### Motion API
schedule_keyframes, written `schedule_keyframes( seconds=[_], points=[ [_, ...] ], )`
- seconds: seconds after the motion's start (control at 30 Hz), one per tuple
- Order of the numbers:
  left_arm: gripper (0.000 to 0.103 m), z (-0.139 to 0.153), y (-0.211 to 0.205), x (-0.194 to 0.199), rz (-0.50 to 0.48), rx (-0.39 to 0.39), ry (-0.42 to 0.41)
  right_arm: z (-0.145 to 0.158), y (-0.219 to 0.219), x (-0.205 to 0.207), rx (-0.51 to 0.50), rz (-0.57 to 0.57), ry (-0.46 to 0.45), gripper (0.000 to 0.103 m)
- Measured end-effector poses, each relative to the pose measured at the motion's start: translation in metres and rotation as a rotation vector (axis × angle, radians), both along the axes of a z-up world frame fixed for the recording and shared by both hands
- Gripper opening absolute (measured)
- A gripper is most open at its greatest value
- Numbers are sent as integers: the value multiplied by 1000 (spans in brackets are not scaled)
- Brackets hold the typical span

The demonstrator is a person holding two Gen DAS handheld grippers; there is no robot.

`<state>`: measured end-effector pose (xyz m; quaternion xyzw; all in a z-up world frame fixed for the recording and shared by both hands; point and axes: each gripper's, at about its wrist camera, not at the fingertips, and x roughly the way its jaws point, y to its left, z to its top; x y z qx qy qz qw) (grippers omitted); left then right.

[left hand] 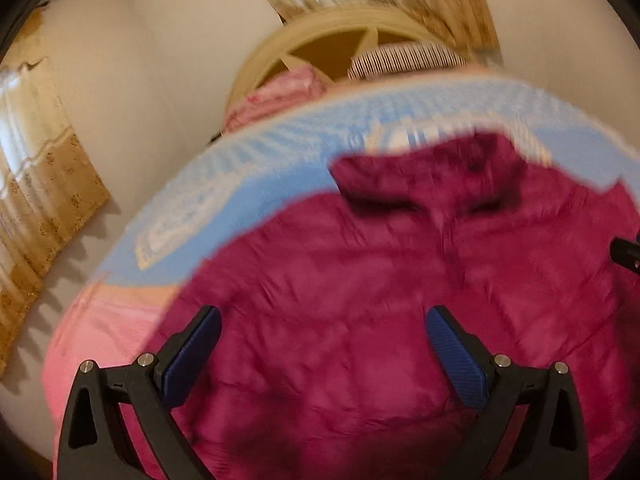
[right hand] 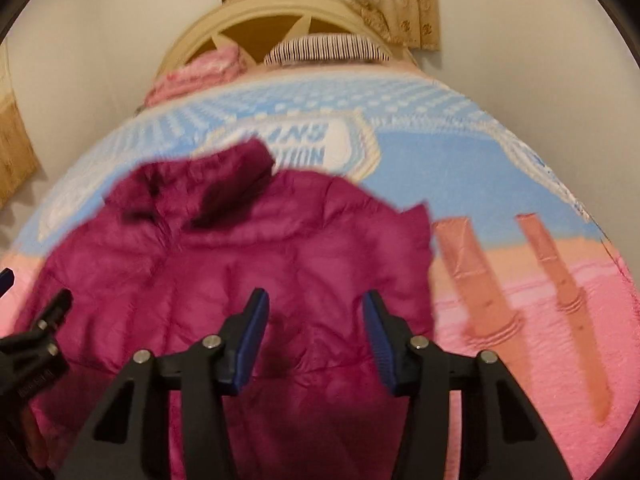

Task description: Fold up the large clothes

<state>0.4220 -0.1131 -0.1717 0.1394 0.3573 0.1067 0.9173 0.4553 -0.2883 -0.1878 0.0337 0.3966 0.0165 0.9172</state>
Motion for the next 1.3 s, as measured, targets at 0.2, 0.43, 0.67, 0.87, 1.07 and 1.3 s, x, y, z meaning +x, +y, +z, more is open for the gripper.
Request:
schedule_keyframes(
  seconds=[0.2,0.43,0.67,0.87,1.07,1.3],
  points=[
    [102,-32,0,10,-12,-31,66,-28,8,-1,-50,-1,38,53],
    [102,-40,4,11,-22,-74,95,-34,12,0,-122,0,46,54],
    [102,-40,2,9,-19,-63,91,-34,14,-4,-129,0,45,56],
    [102,-41,3,10,-20,-65,92,-32,16,-3,-140,3,55,57],
    [102,-41,3,10,-21,-70,91,5,27,-29,-119,20,-26,72],
    [102,-40,5,10,-21,-78,93,-17,62,-38,-114,107,41,72]
  ],
)
